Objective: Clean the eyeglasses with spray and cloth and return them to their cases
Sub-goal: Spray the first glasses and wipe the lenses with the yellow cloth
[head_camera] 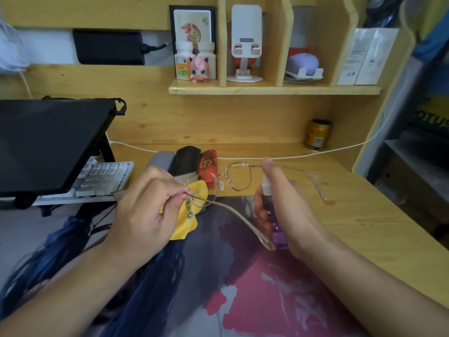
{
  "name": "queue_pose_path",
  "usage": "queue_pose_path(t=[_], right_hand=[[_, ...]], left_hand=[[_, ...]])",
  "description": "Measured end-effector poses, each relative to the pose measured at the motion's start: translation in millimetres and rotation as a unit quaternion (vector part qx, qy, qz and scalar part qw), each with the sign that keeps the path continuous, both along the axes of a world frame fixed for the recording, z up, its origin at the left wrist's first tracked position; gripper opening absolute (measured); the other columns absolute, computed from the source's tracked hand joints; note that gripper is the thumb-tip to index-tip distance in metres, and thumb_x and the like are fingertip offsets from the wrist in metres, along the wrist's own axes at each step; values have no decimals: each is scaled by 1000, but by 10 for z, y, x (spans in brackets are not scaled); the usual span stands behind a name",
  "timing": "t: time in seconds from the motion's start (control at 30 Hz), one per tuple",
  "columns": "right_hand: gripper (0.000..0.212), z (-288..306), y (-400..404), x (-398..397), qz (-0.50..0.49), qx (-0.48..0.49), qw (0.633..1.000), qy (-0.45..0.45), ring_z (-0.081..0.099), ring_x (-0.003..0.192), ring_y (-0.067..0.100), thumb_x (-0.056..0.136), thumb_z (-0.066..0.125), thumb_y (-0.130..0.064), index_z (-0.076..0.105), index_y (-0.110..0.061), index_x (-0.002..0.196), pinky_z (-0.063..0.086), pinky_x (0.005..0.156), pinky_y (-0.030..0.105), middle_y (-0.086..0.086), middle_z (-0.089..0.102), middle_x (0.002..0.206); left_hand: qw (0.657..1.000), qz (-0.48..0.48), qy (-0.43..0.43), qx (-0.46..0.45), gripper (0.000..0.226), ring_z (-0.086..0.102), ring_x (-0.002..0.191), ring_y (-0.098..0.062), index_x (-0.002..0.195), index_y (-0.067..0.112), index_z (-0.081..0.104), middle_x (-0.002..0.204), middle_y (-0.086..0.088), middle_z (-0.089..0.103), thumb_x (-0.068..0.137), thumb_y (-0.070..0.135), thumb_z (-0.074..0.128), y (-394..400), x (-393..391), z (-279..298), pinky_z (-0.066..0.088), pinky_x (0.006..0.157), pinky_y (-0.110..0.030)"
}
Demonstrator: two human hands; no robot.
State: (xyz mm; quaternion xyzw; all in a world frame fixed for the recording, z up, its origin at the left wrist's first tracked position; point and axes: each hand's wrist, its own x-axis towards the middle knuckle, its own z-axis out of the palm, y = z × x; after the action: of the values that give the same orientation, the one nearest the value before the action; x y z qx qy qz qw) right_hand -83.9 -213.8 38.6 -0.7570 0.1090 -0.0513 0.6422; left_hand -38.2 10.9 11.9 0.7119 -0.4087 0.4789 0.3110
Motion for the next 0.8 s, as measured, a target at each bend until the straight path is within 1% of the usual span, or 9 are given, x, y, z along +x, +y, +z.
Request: queue_pose_path(t=[0.1, 0.2, 0.33, 0.4, 0.47, 0.53, 0.6, 0.67, 0.8], right_hand=[[76, -1, 35, -2, -5, -9, 1000, 1, 41, 46, 22, 85, 37, -79, 56, -10, 60, 34, 47, 30, 14, 46, 56], [81, 9, 63, -9, -4, -28, 1000, 5, 43, 46, 21, 88, 34, -79, 57, -6, 63, 35, 46, 28, 13, 47, 54], [66, 35, 99, -7, -35, -37, 999, -16, 40, 41, 20, 94, 42, -60, 54, -7, 55, 35, 48, 30, 13, 44, 51], [63, 18, 87, 14, -44, -24, 998, -24, 41, 43, 20, 86, 42, -63, 53, -11, 52, 36, 50, 34, 12, 45, 51], [72, 3, 70, 16, -40, -18, 999, -25, 43, 44, 22, 75, 38, -79, 55, -13, 53, 38, 51, 35, 11, 48, 51], [82, 7, 53, 0, -39, -12, 999, -24, 45, 45, 24, 71, 34, -89, 56, -12, 55, 39, 51, 35, 11, 49, 51], [83, 21, 65, -41, -30, -11, 999, -26, 44, 46, 23, 80, 34, -86, 57, -9, 58, 38, 51, 34, 12, 47, 50], [81, 35, 133, -117, -1, -31, 999, -37, 43, 43, 20, 92, 34, -75, 57, -6, 57, 37, 50, 31, 11, 45, 47], [85, 18, 361, -239, 74, -71, 993, -62, 40, 41, 17, 95, 32, -70, 47, 3, 54, 33, 50, 27, 9, 41, 46]], left_hand=[[1000, -9, 5, -5, 17, 58, 79, -20, 95, 3, 62, 84, -13, 60, 86, -11, 63, -8, -1, -2, 46, 79, -22], [1000, -12, 15, -15, 14, 58, 79, -20, 98, 7, 59, 83, -15, 60, 91, -5, 61, 1, -6, -4, 46, 79, -23], [1000, -6, 19, -18, 10, 58, 81, -21, 98, 7, 59, 84, -14, 60, 93, -2, 60, 12, -1, -12, 46, 80, -23], [1000, -2, 22, -16, 7, 59, 80, -23, 96, 4, 61, 83, -15, 61, 93, -2, 60, 12, -2, -9, 46, 80, -23], [1000, 1, 26, -15, 6, 60, 77, -26, 93, 0, 64, 82, -17, 61, 92, -3, 59, 8, -2, -9, 47, 78, -25], [999, -4, 31, -18, 6, 60, 77, -26, 95, 4, 62, 83, -17, 61, 94, -1, 59, 9, -2, -7, 47, 77, -26], [999, -11, 32, -21, 7, 59, 77, -25, 98, 8, 59, 83, -16, 61, 96, 2, 58, 12, 0, -5, 47, 77, -26], [999, -13, 31, -23, 6, 59, 77, -25, 98, 8, 58, 83, -16, 61, 97, 3, 57, 9, 1, -3, 47, 76, -26], [1000, -10, 14, -10, 6, 58, 77, -24, 97, 6, 59, 81, -15, 61, 95, 0, 59, -24, -7, -5, 45, 78, -22]])
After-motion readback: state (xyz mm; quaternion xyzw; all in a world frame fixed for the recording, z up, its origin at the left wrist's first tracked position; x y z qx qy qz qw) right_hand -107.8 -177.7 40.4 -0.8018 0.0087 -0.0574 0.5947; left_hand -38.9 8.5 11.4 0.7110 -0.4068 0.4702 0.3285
